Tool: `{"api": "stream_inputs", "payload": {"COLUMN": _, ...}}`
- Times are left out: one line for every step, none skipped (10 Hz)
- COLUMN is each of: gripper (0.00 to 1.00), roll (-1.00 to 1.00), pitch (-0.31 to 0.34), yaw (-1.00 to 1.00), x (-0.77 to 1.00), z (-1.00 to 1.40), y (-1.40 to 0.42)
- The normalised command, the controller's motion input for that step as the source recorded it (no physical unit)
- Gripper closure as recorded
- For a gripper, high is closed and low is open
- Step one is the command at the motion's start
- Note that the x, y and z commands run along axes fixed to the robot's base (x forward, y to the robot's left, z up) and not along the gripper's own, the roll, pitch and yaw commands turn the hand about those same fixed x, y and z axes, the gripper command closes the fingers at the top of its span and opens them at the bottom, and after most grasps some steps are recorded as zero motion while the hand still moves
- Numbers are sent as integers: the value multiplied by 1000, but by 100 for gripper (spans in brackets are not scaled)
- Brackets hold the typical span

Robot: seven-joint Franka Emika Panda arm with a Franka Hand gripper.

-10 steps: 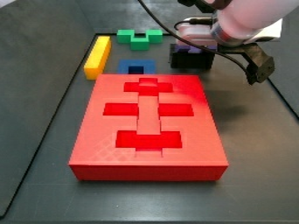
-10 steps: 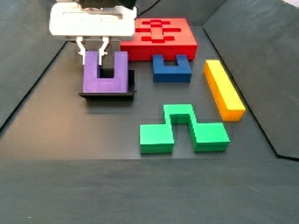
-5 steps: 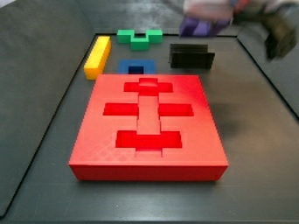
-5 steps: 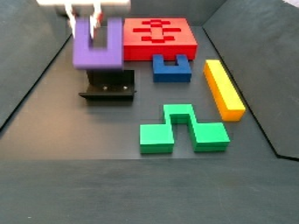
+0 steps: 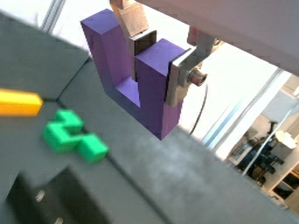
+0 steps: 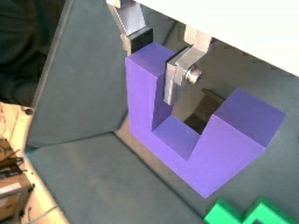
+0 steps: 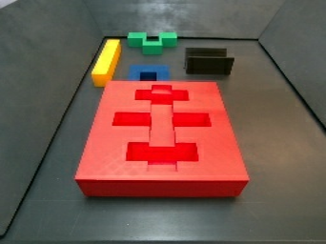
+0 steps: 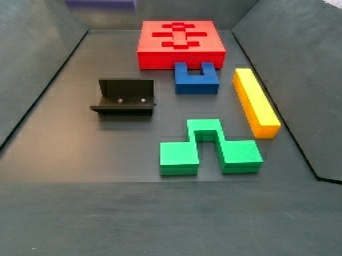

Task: Pick up the purple object. Move up. Place the purple object on the fixture. Regrasp the purple object. Move to above the board. Insert the purple object.
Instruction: Move to above the board.

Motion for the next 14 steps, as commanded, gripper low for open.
{"api": "stream_inputs", "payload": {"gripper": 100, "roll": -7, "pitch": 42, "yaw": -11, "x": -8, "z": 430, "y": 8}}
{"api": "stream_inputs", "payload": {"gripper": 100, "roll": 8, "pitch": 54, "yaw": -5, "x": 19, "z": 177, "y": -10}}
{"api": "stream_inputs", "payload": {"gripper": 100, "roll": -1000, "pitch": 112, "yaw": -33, "x": -1314, "z": 304, "y": -1400}}
{"api": "stream_inputs", "payload": {"gripper": 100, "roll": -1000, "pitch": 102, "yaw": -29, "x": -1339, "z": 301, "y": -1400}}
{"api": "stream_inputs", "payload": {"gripper": 100, "roll": -1000, "pitch": 76, "yaw": -17, "x": -1400, "z": 321, "y": -1395}}
{"api": "stream_inputs", "payload": {"gripper": 100, "roll": -1000, "pitch": 53, "yaw": -3, "x": -1400, "z": 271, "y": -1286}}
{"api": "stream_inputs", "payload": {"gripper": 100, "roll": -1000, "pitch": 50, "yaw": 2, "x": -1400, "z": 268, "y": -1261}}
{"api": "stream_inputs", "payload": {"gripper": 100, "roll": -1000, "pitch": 42, "yaw": 12, "x": -1400, "z": 251, "y": -1205}}
{"api": "stream_inputs", "payload": {"gripper": 100, "roll": -1000, "pitch": 33, "yaw": 10, "x": -564, "z": 101, "y": -450}}
{"api": "stream_inputs", "payload": {"gripper": 100, "roll": -1000, "pitch": 38, "yaw": 13, "x": -259, "z": 34, "y": -152}}
{"api": "stream_inputs", "payload": {"gripper": 100, "roll": -1000, "pitch": 47, "yaw": 10, "x": -144, "z": 9, "y": -66}}
{"api": "stream_inputs", "payload": {"gripper": 100, "roll": -1000, "pitch": 23, "yaw": 9, "x": -97, "z": 22, "y": -56}}
{"api": "stream_inputs", "payload": {"gripper": 100, "roll": -830, "pitch": -6, "yaw": 8, "x": -101, "z": 11, "y": -23}}
{"api": "stream_inputs", "payload": {"gripper": 100, "roll": -553, "pitch": -40, "yaw": 6, "x": -90, "z": 3, "y": 29}}
